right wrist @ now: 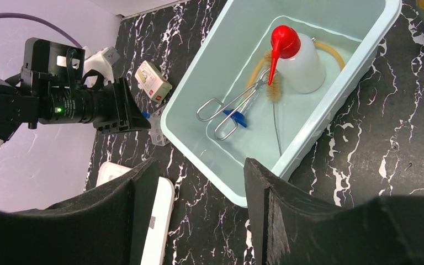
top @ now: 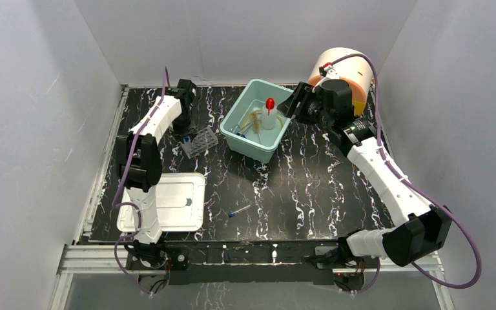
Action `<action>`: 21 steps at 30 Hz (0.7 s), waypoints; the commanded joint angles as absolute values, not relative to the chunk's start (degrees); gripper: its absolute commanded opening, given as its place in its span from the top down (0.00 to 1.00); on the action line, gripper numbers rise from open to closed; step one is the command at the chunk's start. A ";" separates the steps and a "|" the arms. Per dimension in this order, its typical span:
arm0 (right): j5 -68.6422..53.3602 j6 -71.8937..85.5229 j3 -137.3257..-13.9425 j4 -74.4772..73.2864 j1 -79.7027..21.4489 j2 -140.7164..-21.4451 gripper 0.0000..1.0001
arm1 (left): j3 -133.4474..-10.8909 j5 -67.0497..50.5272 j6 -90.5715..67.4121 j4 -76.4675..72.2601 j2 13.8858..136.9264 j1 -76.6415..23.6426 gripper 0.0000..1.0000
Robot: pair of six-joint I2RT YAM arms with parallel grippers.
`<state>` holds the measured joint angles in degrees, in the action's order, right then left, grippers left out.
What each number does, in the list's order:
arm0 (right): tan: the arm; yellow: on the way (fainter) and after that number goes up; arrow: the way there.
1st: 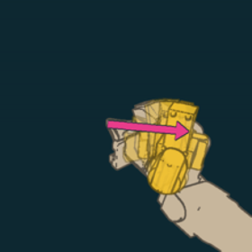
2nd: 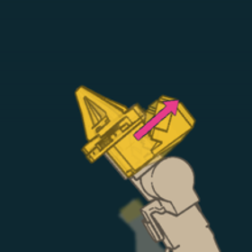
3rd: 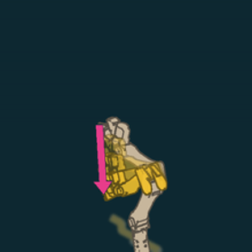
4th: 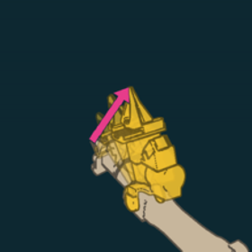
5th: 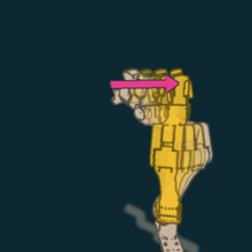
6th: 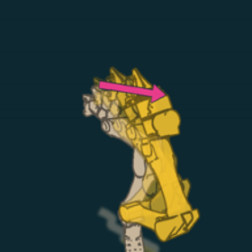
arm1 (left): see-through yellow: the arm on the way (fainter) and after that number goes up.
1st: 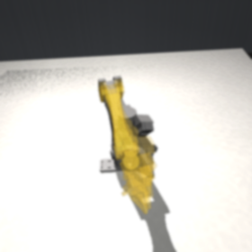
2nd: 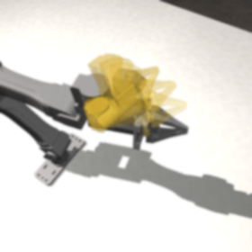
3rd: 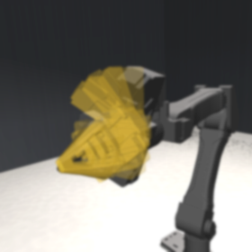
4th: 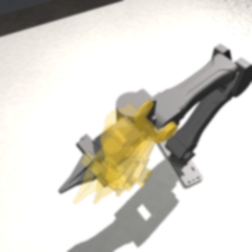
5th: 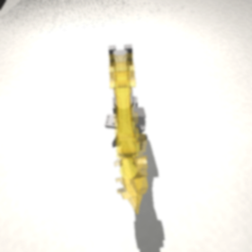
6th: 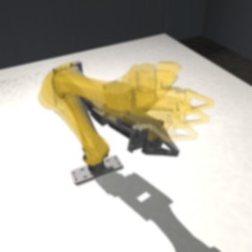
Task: Organize the chemistry lab equipment
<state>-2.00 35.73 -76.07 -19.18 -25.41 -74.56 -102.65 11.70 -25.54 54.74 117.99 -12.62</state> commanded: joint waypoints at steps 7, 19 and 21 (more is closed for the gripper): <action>-3.13 34.44 -76.46 -15.45 -25.40 -72.43 0.33 | -107.97 9.85 -26.15 57.51 115.14 -12.95 0.61; -11.36 16.85 -75.53 -11.69 -32.43 -75.91 0.33 | -109.36 8.04 -28.19 57.15 107.50 -12.98 0.46; -9.65 10.75 -75.31 -11.46 -36.55 -75.85 0.33 | -109.26 7.48 -28.66 56.02 105.94 -12.93 0.44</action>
